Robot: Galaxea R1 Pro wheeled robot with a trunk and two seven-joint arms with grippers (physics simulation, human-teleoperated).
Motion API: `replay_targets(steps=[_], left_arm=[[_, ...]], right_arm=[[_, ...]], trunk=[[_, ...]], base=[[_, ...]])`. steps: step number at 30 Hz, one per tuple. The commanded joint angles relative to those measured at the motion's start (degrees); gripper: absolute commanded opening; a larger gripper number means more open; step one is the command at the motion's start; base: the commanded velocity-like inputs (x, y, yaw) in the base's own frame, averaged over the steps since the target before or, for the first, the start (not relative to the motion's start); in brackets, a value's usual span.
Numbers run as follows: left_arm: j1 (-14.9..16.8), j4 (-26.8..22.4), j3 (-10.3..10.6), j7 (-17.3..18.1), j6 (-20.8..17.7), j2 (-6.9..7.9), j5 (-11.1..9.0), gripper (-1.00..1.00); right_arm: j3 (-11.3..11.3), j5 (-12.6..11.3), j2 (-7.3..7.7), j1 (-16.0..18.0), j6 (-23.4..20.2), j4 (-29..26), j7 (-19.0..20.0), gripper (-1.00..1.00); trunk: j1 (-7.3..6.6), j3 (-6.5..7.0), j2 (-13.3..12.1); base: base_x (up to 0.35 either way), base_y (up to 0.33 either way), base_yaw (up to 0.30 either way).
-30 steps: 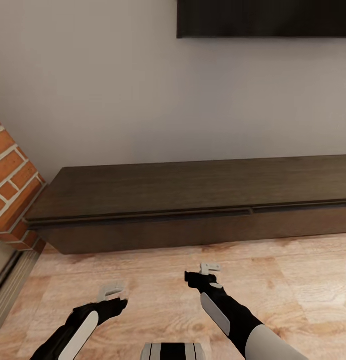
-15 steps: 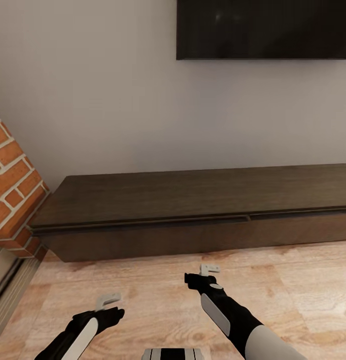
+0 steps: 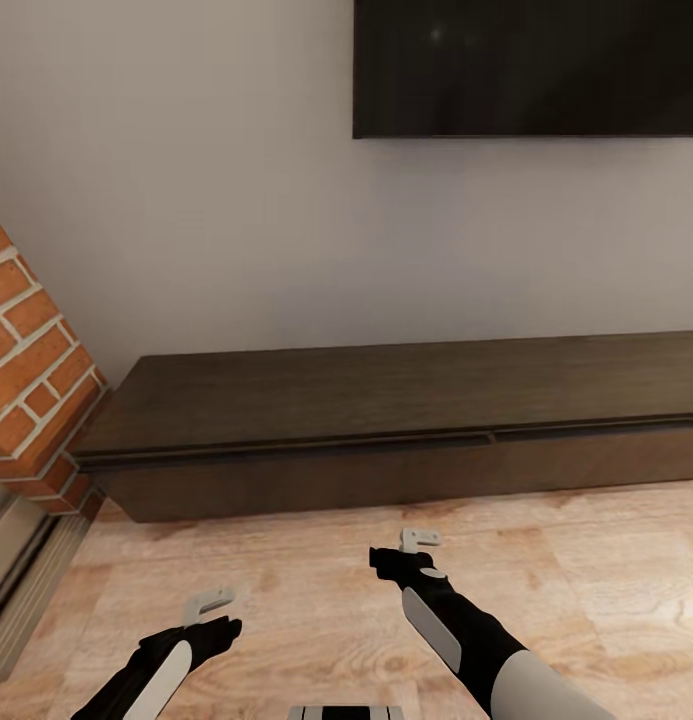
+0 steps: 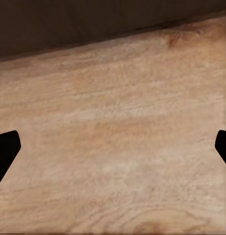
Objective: Place each of the two pumpkins and all three candles from the living room inside a cabinet in the living room (use any cabinet), then make sure every cabinet is closed, and position the cauldron so it is next to a table in the living room.
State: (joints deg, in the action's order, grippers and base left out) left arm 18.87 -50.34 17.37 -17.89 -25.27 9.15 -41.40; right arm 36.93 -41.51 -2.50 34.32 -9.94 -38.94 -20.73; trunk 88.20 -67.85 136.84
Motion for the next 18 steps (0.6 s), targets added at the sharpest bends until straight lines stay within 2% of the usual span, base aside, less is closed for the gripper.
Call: replay_targets(steps=[1, 14, 18], left_arm=[[0.0, -0.1, 0.3, -0.6, 0.0, 0.08, -0.6, 1.0], [0.0, 0.4, 0.2, -0.6, 0.2, 0.1, -0.6, 1.0], [0.0, 0.5, 0.2, -0.6, 0.2, 0.08, -0.6, 1.0]], right_arm=[[0.2, -0.3, 0.04, 0.0, -0.2, -0.1, -0.5, 1.0], [0.3, -0.3, 0.04, 0.0, -0.2, -0.1, -0.5, 1.0], [0.3, -0.3, 0.04, 0.0, -0.2, -0.1, -0.5, 1.0]], trunk=[[-0.25, 0.14, -0.4], [-3.1, 2.47, -5.6], [-3.98, 3.19, -7.2]], base=[[-0.066, 0.0, 0.0], [-0.009, 0.0, 0.0], [-0.128, 0.018, 0.0]])
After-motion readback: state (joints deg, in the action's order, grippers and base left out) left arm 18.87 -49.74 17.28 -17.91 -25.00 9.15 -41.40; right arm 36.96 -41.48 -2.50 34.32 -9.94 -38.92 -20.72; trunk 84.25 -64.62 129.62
